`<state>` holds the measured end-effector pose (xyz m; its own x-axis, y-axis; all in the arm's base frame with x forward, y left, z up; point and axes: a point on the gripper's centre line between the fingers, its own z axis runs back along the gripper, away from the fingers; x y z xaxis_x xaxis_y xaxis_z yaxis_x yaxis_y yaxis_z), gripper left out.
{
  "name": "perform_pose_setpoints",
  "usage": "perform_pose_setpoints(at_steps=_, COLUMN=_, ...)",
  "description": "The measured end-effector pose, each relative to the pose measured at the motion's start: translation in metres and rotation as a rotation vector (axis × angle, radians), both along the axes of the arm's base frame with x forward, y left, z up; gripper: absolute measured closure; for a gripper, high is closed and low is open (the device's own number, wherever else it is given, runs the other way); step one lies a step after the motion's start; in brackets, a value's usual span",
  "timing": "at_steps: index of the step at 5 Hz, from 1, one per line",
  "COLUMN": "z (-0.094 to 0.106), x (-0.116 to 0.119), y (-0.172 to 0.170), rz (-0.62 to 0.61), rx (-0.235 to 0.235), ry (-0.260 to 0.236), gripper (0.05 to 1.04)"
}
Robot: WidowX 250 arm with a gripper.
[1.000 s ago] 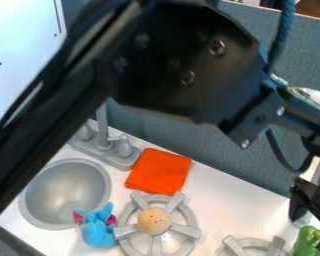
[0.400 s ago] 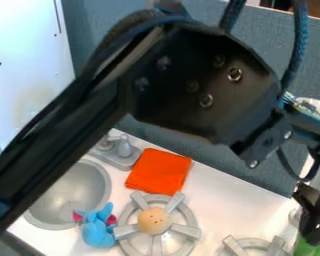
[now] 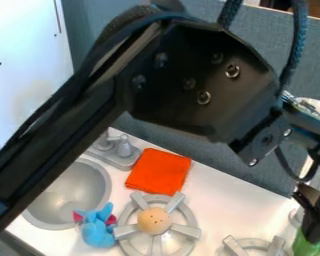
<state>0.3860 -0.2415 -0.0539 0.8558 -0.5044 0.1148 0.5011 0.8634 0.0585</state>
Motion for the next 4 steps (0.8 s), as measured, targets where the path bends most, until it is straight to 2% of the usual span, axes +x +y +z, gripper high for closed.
perform_pose_setpoints(at_steps=1, z=0.022, x=-0.008, y=-0.001, rz=0.004, rx=-0.055, ry=-0.026, gripper=0.981)
perform_pose_setpoints(at_steps=2, z=0.058, x=-0.016, y=0.004, rz=-0.004, rx=-0.097, ry=-0.089, gripper=0.981)
perform_pose_setpoints(at_steps=3, z=0.060, x=-0.030, y=0.019, rz=-0.028, rx=-0.040, ry=-0.101, gripper=0.981)
perform_pose_setpoints(at_steps=4, z=0.053, x=-0.056, y=0.026, rz=-0.060, rx=0.036, ry=-0.062, gripper=0.981)
